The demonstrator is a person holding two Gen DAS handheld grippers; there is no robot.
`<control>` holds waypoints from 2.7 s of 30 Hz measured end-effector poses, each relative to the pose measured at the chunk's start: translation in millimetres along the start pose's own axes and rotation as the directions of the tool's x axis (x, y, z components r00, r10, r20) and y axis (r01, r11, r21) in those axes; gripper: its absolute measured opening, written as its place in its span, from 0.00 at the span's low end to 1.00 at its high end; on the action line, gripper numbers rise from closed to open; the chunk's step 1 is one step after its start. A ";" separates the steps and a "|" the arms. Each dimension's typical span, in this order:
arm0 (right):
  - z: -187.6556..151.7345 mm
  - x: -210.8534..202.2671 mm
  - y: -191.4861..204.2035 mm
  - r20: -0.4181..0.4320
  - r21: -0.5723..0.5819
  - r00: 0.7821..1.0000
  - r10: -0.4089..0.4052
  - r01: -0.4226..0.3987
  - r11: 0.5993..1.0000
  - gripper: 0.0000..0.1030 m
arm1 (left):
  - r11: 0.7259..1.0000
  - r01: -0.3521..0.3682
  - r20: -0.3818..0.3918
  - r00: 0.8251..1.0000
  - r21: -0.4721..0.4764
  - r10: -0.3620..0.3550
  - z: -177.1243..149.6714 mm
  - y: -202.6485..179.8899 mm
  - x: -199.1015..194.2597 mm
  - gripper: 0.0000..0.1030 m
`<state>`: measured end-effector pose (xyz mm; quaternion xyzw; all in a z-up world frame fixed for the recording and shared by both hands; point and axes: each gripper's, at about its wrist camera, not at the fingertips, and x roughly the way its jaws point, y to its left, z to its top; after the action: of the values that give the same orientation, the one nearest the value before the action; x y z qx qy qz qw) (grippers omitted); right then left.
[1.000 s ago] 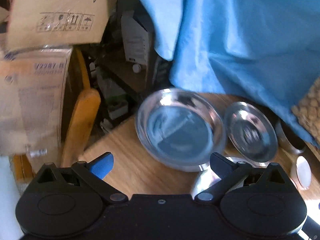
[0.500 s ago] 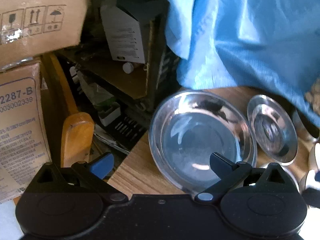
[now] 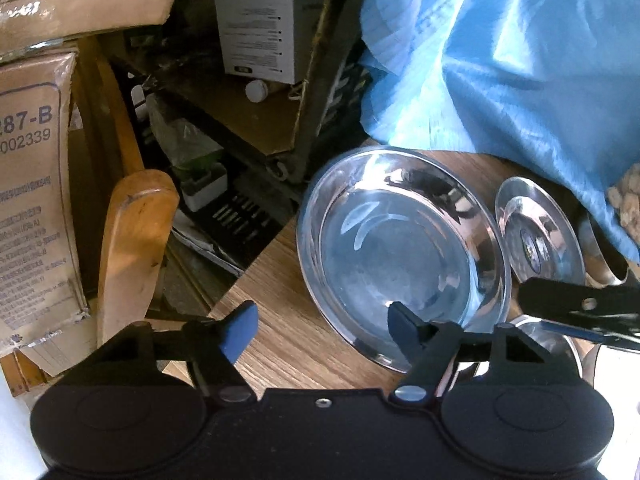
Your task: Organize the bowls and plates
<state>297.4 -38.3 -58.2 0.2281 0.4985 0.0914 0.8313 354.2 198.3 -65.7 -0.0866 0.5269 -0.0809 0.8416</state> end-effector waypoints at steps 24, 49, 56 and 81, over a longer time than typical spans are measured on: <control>4.4 46.8 -14.0 -0.039 0.051 0.998 -0.043 0.045 0.998 0.16 | 0.998 0.031 -0.009 0.999 -0.063 -0.032 8.7 6.8 8.9 0.19; -25.6 -42.4 -35.3 0.056 -0.051 0.997 0.055 -0.052 0.997 0.17 | 0.976 0.043 0.135 0.988 0.215 -0.073 -24.1 -57.3 -52.1 0.22; -50.2 -63.0 -58.6 0.027 -0.043 0.999 0.029 -0.027 0.999 0.19 | 0.956 0.041 0.083 0.994 0.292 -0.068 -50.5 -86.2 -51.0 0.22; -78.9 -71.4 -95.6 -0.109 0.062 0.993 0.045 -0.039 0.997 0.22 | 0.931 0.030 -0.050 0.999 0.363 -0.013 -82.6 -109.9 -45.4 0.24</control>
<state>186.7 -126.7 -78.4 0.2581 0.5412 0.1063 0.7932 255.3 96.8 -36.1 0.0666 0.5214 -0.1882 0.8296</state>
